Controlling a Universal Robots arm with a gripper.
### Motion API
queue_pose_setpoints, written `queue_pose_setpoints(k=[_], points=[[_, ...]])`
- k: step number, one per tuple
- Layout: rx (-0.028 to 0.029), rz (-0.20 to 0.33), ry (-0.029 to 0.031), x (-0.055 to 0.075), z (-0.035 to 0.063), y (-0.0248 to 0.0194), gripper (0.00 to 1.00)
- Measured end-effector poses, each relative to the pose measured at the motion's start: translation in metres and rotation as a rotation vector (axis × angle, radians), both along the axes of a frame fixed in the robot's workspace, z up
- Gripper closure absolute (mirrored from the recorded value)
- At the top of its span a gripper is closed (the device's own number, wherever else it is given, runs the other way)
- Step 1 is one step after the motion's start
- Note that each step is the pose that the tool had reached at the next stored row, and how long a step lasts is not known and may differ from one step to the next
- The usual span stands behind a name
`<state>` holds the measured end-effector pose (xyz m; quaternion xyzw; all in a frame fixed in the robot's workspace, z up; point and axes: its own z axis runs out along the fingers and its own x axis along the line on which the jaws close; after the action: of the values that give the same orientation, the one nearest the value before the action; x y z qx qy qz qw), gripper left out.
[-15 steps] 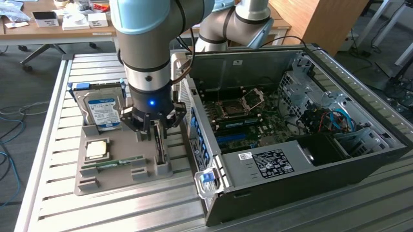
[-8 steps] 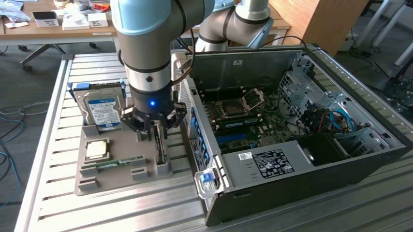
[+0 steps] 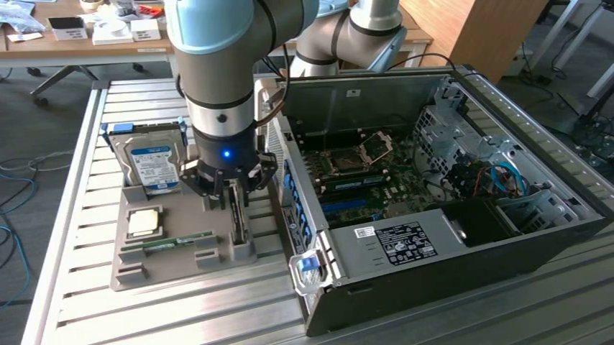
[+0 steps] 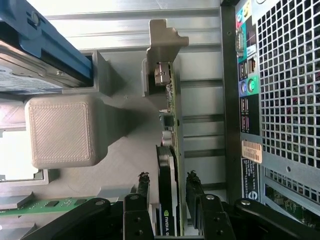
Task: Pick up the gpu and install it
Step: 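Pick up the gpu and move the gpu toward the slot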
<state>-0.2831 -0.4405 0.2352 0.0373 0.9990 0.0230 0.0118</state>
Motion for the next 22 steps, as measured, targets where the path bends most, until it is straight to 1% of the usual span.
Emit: queue_pose_setpoints(k=[13, 22], points=[[-0.0003, 0.000, 0.0003, -0.0015, -0.0059, 0.0028, 0.57], [-0.0002, 0.000, 0.0002, -0.0003, -0.0074, 0.0030, 0.57]])
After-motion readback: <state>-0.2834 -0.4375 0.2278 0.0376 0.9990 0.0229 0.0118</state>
